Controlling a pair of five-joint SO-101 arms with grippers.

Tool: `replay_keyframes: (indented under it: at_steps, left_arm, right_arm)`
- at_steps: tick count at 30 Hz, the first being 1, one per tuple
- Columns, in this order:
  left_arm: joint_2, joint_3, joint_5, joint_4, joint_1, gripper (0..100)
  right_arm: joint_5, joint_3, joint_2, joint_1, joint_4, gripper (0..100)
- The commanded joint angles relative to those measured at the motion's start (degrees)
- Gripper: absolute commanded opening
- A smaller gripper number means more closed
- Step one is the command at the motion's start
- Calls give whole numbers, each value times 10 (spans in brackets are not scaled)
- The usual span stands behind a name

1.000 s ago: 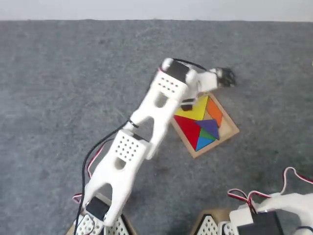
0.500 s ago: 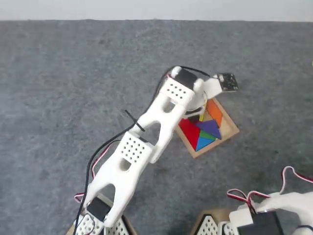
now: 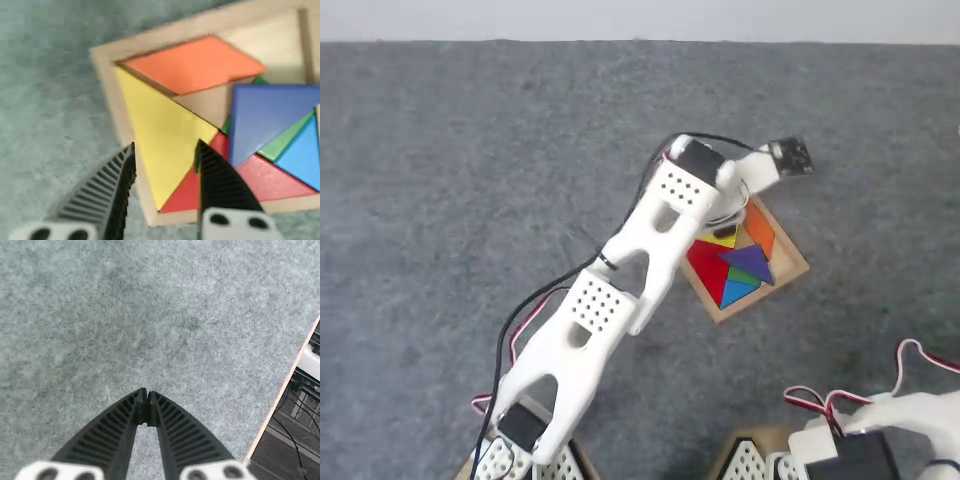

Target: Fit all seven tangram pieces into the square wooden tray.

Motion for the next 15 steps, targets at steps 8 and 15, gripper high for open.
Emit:
replay_keyframes:
  at_steps: [8, 15]
  left_arm:
    - [-152, 106, 85, 24, 37, 122]
    - [-303, 293, 117, 19, 47, 94]
  right_arm:
    - [-5, -7, -29, -9, -1, 9]
    - [-2, -7, -30, -33, 3, 9]
